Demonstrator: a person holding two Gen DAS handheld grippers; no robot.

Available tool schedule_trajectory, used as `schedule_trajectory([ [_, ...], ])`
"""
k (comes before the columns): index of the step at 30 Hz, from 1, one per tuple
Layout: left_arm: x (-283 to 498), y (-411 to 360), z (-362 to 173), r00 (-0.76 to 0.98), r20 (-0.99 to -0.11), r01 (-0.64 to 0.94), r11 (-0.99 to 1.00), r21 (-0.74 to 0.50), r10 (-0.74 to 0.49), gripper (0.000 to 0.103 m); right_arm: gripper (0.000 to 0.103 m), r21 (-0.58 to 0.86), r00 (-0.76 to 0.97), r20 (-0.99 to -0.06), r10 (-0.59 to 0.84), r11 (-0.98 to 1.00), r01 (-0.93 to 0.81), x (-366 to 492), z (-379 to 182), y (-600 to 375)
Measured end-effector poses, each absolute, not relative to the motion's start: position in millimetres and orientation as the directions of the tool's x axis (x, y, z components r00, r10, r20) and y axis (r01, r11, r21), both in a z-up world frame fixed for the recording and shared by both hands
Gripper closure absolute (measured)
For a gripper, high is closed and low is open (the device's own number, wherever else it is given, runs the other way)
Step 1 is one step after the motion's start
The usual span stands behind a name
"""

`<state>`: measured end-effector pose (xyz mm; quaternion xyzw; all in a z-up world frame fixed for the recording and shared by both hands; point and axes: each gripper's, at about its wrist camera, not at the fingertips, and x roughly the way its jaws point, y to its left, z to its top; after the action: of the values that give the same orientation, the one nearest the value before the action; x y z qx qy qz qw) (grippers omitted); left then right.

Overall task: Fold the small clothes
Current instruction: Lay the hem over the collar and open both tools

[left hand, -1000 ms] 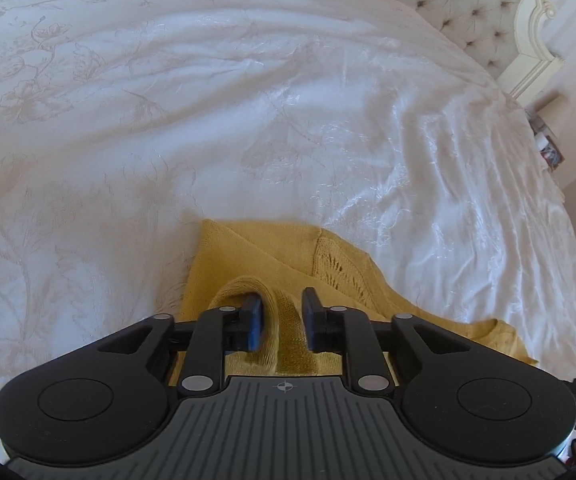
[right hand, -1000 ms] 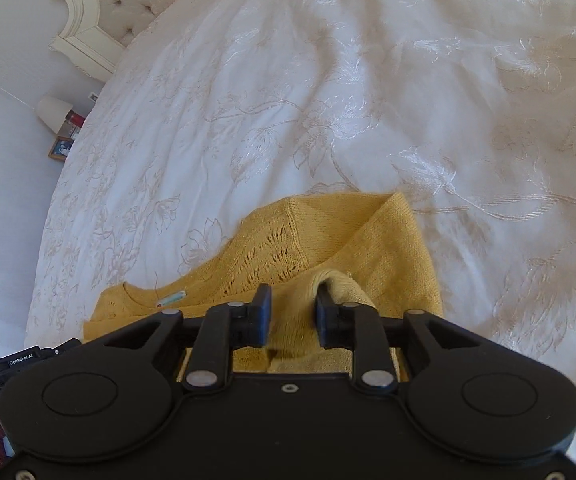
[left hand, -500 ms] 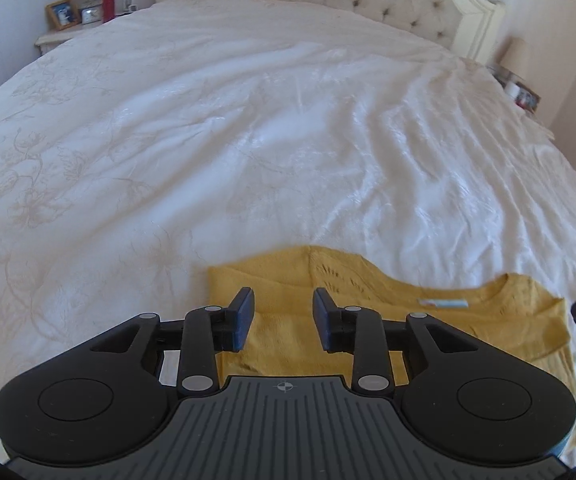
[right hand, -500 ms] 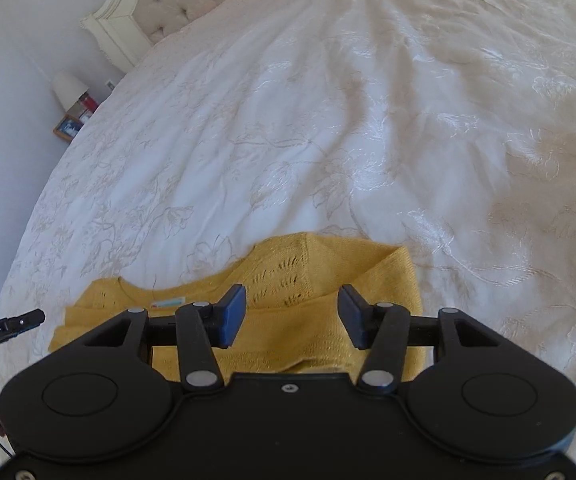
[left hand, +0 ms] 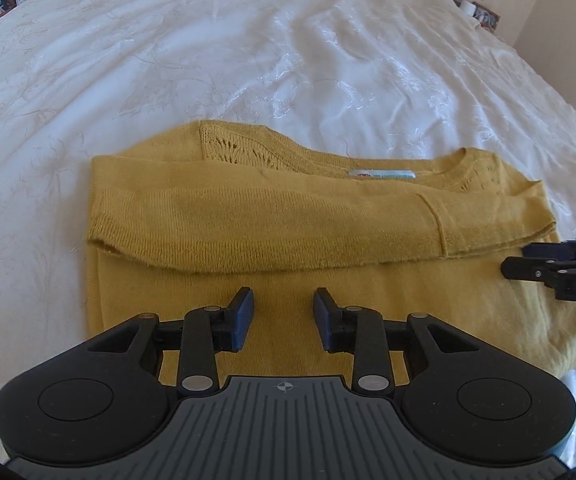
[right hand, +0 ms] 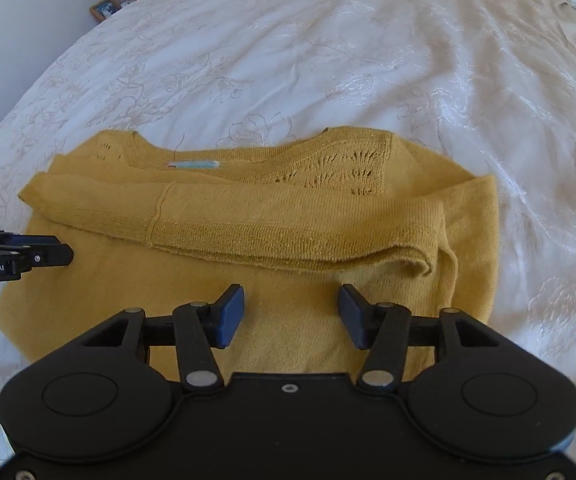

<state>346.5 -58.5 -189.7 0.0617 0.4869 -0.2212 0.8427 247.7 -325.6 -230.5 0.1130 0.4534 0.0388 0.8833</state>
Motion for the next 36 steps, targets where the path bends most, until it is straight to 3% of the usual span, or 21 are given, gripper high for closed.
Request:
schedule_trajectory([
  [11, 421, -68, -175, 0.521, -0.804, 0.396, 0.916, -0.068, -0.285, 0.07, 0.039, 0.224, 0.632, -0.768, 0.104, 0.968, 0.112, 309, -227, -362],
  [19, 409, -57, -152, 0.542, -0.792, 0.363, 0.928, -0.081, -0.281, 0.064, 0.034, 0.31, 0.671, -0.733, 0.113, 0.933, 0.181, 283, -209, -373],
  [28, 369, -76, -177, 0.43, -0.842, 0.476, 0.874, -0.095, -0.325, 0.063, 0.034, 0.3, 0.617, -0.766, 0.182, 0.949, 0.094, 279, -221, -340],
  [36, 423, -80, -192, 0.46, -0.841, 0.425, 0.902, -0.073, -0.285, 0.063, 0.029, 0.229, 0.587, -0.795, 0.154, 0.972, 0.055, 325, -233, -337],
])
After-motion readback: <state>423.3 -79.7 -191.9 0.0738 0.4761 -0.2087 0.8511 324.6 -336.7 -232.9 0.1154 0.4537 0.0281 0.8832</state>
